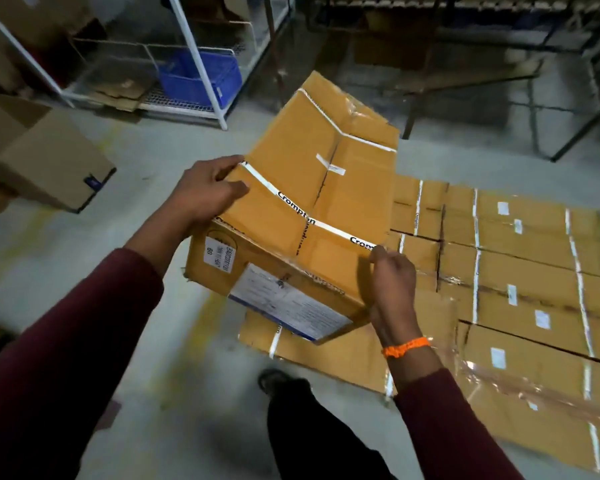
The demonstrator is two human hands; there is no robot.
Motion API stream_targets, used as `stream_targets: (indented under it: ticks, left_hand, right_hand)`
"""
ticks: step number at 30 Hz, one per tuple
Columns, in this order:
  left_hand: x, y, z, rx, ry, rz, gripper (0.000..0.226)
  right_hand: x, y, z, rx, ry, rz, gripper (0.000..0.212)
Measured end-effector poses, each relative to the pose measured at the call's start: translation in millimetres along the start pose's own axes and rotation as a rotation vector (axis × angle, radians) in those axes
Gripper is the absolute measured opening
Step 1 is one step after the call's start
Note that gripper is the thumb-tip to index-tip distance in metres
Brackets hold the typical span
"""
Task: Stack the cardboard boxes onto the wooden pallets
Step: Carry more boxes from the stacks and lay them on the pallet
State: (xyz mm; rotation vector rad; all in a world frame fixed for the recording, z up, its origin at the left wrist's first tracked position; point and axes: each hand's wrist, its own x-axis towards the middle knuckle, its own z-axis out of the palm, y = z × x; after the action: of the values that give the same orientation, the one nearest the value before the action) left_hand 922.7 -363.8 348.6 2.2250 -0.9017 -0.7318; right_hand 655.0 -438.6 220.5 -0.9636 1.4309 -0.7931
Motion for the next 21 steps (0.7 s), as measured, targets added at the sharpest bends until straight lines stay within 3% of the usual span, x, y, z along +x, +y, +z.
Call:
stream_targets:
  ticks: [5, 13, 21]
  left_hand:
    - [106, -35, -41, 0.096, -0.179, 0.119, 0.053]
    - [238, -87, -115, -0.012, -0.433, 0.06, 0.054]
    - [368, -98, -140, 0.117, -0.626, 0.263, 0.061]
  right_hand:
    - [15, 2, 100, 0.04, 0.234, 0.039, 0.046]
    - [-3, -21, 247, -0.053, 0.434, 0.062, 0.043]
    - [-11, -11, 379, 0.089, 0.753, 0.19, 0.059]
